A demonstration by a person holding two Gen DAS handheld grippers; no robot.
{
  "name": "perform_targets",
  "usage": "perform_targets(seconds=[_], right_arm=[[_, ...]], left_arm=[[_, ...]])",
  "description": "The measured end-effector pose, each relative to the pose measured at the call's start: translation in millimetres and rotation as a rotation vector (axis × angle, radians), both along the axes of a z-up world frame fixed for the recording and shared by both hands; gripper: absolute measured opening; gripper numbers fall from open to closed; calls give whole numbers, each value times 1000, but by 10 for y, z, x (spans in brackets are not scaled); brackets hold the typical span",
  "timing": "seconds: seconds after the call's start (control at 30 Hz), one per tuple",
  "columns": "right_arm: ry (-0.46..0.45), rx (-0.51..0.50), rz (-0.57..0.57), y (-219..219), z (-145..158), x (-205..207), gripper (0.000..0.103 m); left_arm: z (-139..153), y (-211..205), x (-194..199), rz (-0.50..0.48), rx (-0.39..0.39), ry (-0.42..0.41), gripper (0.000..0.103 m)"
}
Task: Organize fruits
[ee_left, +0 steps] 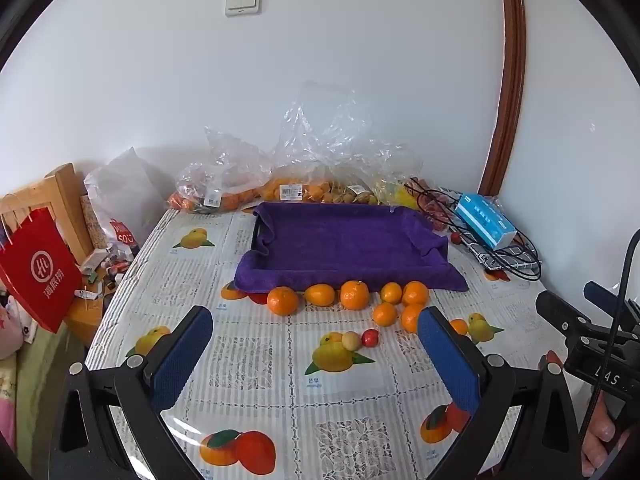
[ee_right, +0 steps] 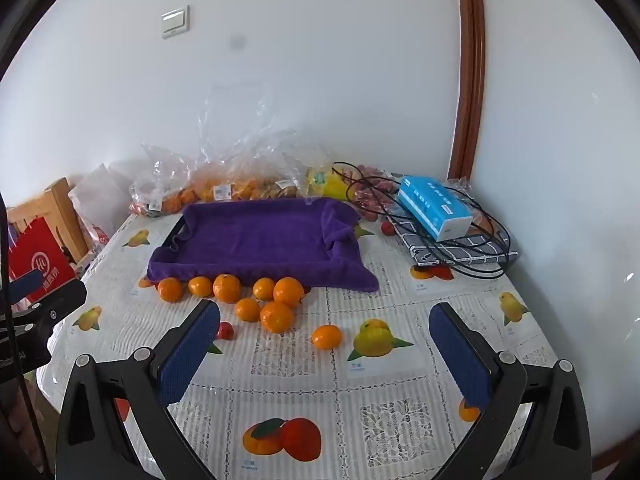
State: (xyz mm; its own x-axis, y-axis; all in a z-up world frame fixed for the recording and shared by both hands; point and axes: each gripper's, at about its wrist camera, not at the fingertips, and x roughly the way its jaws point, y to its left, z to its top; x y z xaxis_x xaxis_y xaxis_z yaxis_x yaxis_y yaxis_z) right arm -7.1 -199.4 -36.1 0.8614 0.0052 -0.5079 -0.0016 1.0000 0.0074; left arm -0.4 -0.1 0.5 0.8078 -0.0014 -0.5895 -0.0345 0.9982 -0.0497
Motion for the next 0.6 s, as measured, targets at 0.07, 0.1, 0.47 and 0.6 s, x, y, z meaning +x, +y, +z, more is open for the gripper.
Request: perform_targets(seconds=[0.07,0.1,0.47,0.6], right_arm=[[9,3,-1,-7,-4,5,103],[9,10,0,-14,-6,5,103],[-7,2,2,2,72,-39,103],[-7,0,3,0,76,-41,103]], left_arm=[[8,-6,1,1,-6,-6,103],[14,43,-23,0,-28,-17,103],[16,-16,4,17,5,-23,103],[14,0,-25,19,-6,-28,103]])
